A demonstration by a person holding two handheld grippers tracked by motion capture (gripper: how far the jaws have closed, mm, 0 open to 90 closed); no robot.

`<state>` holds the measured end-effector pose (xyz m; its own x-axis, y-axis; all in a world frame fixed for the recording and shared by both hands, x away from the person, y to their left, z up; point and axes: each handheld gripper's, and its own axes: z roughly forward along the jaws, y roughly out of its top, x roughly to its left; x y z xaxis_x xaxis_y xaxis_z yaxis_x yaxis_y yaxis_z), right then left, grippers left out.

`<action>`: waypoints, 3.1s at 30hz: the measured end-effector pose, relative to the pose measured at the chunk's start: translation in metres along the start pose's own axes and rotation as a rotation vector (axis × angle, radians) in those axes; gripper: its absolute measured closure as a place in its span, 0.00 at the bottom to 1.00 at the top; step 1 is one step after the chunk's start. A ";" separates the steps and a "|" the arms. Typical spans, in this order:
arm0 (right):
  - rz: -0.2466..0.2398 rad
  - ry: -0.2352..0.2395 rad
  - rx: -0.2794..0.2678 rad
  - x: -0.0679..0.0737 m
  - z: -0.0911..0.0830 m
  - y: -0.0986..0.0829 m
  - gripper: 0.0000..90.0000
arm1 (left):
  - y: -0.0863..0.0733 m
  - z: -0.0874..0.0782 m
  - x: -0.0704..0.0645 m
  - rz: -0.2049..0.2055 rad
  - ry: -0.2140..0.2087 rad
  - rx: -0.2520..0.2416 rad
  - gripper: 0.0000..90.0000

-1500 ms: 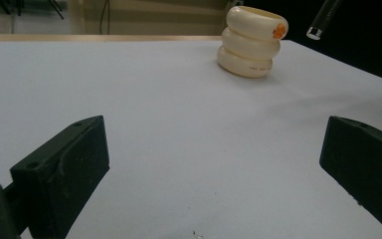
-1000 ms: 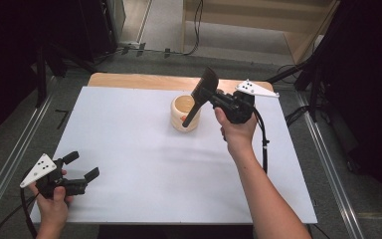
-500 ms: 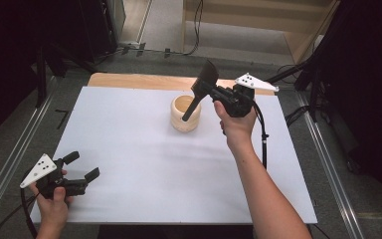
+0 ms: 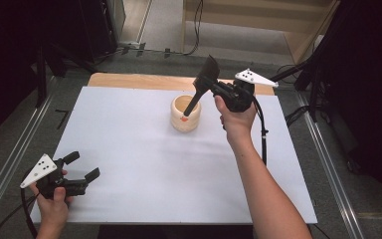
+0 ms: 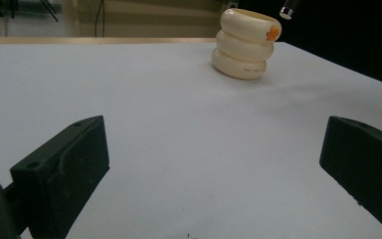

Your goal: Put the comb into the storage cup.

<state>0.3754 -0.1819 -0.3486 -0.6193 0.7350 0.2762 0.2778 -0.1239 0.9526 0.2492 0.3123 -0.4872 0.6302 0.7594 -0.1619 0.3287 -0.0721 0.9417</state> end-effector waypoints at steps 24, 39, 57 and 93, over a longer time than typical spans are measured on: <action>-0.011 -0.055 0.003 -0.016 0.018 0.002 0.91 | 0.000 0.000 -0.001 0.001 -0.004 0.001 0.00; 0.016 -0.076 0.029 -0.025 0.032 -0.016 0.91 | 0.000 0.000 -0.001 0.005 -0.009 0.000 0.00; 0.048 -0.111 0.061 -0.034 0.044 -0.037 0.91 | 0.000 -0.001 -0.002 0.014 -0.006 -0.011 0.00; 0.142 -0.105 0.098 -0.040 0.062 -0.074 0.91 | 0.000 -0.001 -0.002 0.020 -0.013 -0.011 0.00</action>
<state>0.4247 -0.1606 -0.4379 -0.4901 0.7812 0.3867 0.4297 -0.1694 0.8869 0.2471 0.3113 -0.4866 0.6453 0.7497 -0.1470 0.3083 -0.0794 0.9480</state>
